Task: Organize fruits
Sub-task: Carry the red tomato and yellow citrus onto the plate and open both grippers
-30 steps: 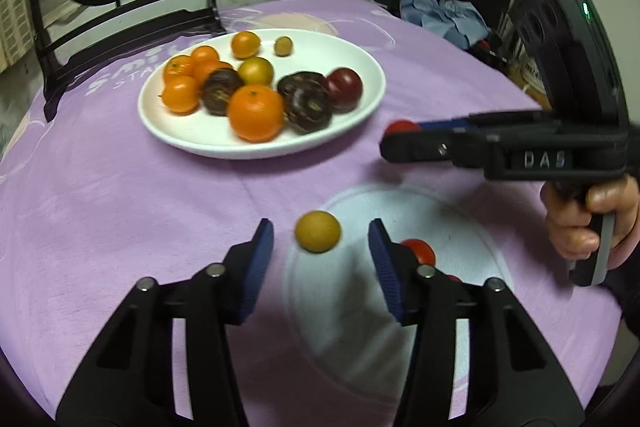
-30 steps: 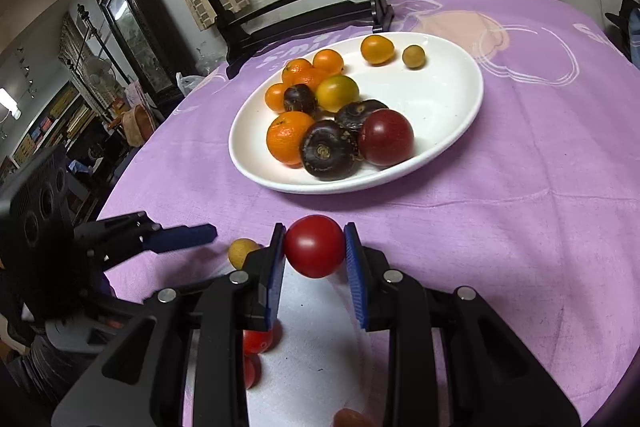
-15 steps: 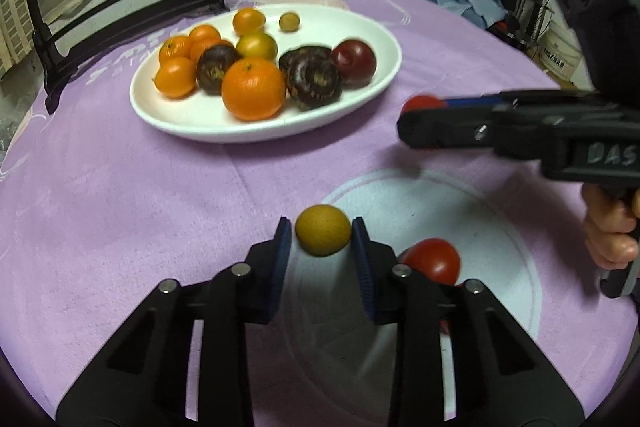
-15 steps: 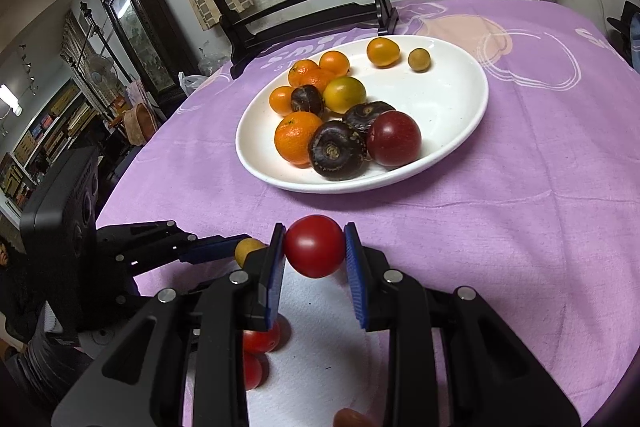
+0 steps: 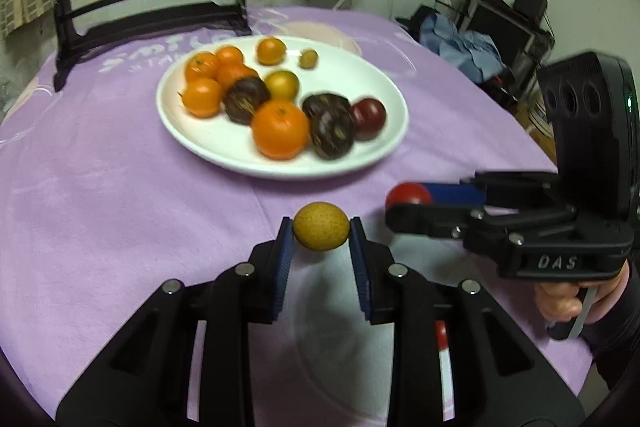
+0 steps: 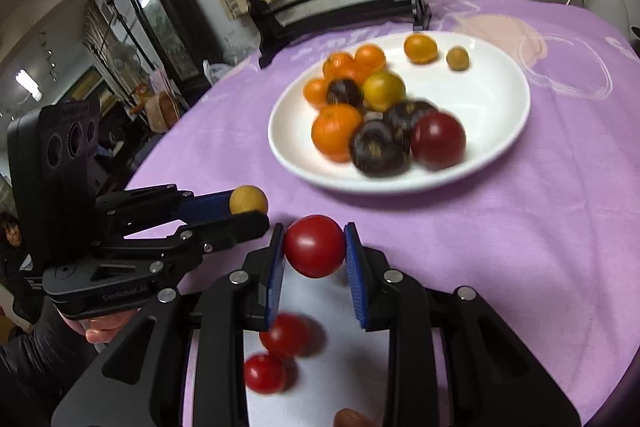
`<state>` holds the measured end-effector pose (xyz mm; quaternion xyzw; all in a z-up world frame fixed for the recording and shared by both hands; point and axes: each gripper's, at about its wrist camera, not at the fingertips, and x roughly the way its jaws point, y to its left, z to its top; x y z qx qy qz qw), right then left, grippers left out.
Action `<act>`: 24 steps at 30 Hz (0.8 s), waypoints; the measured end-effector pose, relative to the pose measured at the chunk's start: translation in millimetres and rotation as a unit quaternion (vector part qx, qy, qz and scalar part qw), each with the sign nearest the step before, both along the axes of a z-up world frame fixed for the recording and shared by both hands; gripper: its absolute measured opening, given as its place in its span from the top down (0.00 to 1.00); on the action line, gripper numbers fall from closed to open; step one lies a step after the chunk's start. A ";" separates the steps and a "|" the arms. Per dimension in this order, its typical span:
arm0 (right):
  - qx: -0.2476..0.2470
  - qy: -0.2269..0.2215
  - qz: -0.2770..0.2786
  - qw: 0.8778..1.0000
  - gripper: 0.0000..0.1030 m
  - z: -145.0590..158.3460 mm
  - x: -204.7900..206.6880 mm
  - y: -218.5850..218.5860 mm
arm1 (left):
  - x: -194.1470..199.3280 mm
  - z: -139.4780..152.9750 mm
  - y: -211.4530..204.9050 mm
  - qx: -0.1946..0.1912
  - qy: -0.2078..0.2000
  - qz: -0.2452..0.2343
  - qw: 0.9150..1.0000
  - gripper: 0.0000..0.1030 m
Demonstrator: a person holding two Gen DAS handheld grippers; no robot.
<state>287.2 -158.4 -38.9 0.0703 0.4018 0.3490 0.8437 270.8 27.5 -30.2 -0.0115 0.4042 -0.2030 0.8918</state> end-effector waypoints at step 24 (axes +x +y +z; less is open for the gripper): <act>-0.014 -0.067 -0.136 0.988 0.70 4.6 104.5 -12.1 | 111.3 8.6 17.0 0.021 -0.033 0.138 0.990 0.72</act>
